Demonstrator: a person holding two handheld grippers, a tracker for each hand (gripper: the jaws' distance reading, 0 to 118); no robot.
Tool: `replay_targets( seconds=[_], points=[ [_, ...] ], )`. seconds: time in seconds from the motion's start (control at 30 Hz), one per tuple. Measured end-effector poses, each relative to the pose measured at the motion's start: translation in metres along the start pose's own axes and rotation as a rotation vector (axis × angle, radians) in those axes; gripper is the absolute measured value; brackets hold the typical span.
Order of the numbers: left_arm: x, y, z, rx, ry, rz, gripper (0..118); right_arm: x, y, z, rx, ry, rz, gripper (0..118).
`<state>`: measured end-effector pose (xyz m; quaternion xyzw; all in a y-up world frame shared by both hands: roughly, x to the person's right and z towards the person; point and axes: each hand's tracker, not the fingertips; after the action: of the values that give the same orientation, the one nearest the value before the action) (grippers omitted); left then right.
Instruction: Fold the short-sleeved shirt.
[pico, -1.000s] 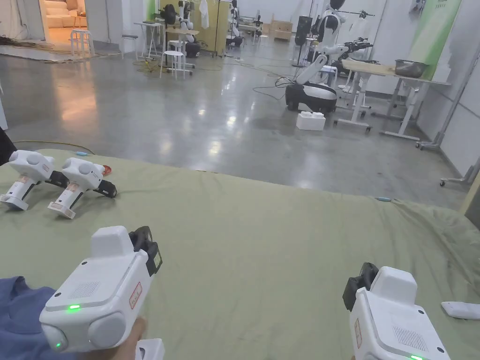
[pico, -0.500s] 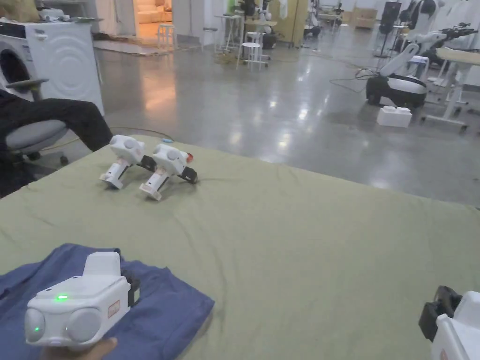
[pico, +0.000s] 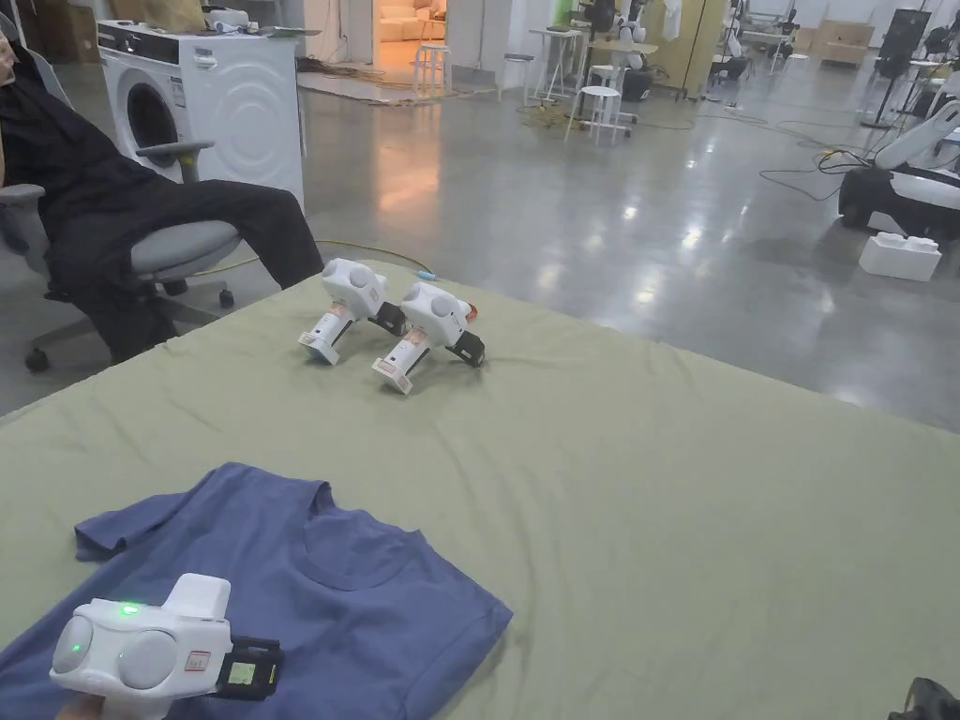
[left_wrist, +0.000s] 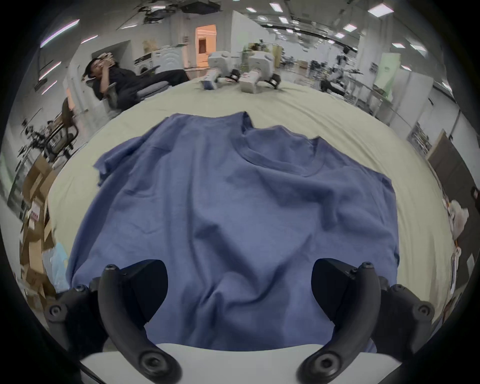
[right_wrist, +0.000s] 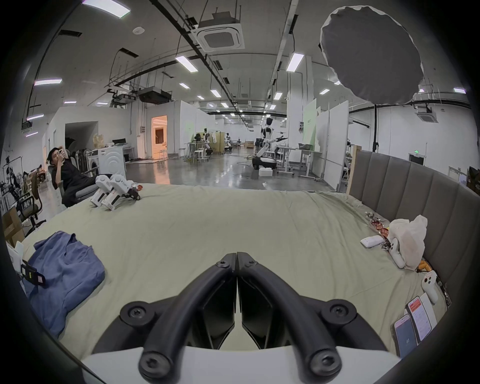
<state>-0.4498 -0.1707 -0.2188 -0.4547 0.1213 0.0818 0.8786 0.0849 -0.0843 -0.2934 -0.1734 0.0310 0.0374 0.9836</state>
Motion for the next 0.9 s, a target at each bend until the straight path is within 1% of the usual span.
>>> replay_targets(
  seconds=[0.03,0.07,0.13,0.17,0.2,0.23,0.3,0.33,0.37,0.4,0.43,0.53,0.63,0.73,0.77,0.9],
  points=[
    [0.006,0.0,-0.005,-0.021,-0.003,-0.033,97,-0.001,-0.001,0.0,-0.003,0.0,0.004,0],
    [0.011,-0.001,-0.01,-0.043,0.005,-0.072,80,0.0,-0.003,-0.001,-0.006,0.0,0.007,0],
    [0.018,-0.005,-0.02,-0.068,0.036,-0.139,80,0.0,-0.004,-0.001,-0.013,-0.003,0.011,0],
    [0.023,-0.005,-0.015,-0.03,0.066,-0.128,80,0.0,-0.005,-0.001,-0.016,-0.005,0.011,0],
    [0.028,-0.004,-0.011,-0.031,0.056,-0.106,78,0.001,-0.006,-0.001,-0.018,-0.006,0.009,0],
    [0.028,-0.005,-0.004,-0.024,0.048,-0.096,71,0.002,-0.006,-0.001,-0.018,-0.009,0.005,0],
    [0.033,-0.009,0.002,0.016,0.064,-0.1,46,0.002,-0.006,0.0,-0.017,-0.011,0.001,0],
    [0.031,-0.011,0.002,0.029,0.086,-0.101,29,0.002,-0.006,0.001,-0.019,-0.011,0.001,0],
    [0.027,-0.012,0.002,0.032,0.099,-0.094,5,0.002,-0.007,0.0,-0.021,-0.01,0.003,0],
    [0.024,-0.012,0.003,0.03,0.105,-0.082,0,0.001,-0.007,0.0,-0.024,-0.008,0.005,0],
    [0.023,-0.011,0.004,0.03,0.075,-0.039,0,0.001,-0.007,0.0,-0.026,-0.008,0.006,0],
    [0.016,-0.007,0.005,0.043,0.072,-0.032,0,0.002,-0.008,0.003,-0.022,-0.004,-0.004,0],
    [0.016,-0.004,0.02,0.143,0.06,-0.032,0,0.003,-0.008,0.005,-0.016,-0.003,-0.011,0],
    [0.008,0.007,0.046,0.25,0.009,0.092,0,0.006,-0.007,0.008,-0.009,-0.005,-0.015,0],
    [0.008,0.011,0.051,0.276,0.007,0.107,0,0.007,-0.007,0.008,-0.007,-0.006,-0.015,0],
    [0.011,0.032,0.079,0.385,-0.007,0.108,0,0.014,-0.004,0.008,0.002,-0.008,-0.018,0]
  ],
)
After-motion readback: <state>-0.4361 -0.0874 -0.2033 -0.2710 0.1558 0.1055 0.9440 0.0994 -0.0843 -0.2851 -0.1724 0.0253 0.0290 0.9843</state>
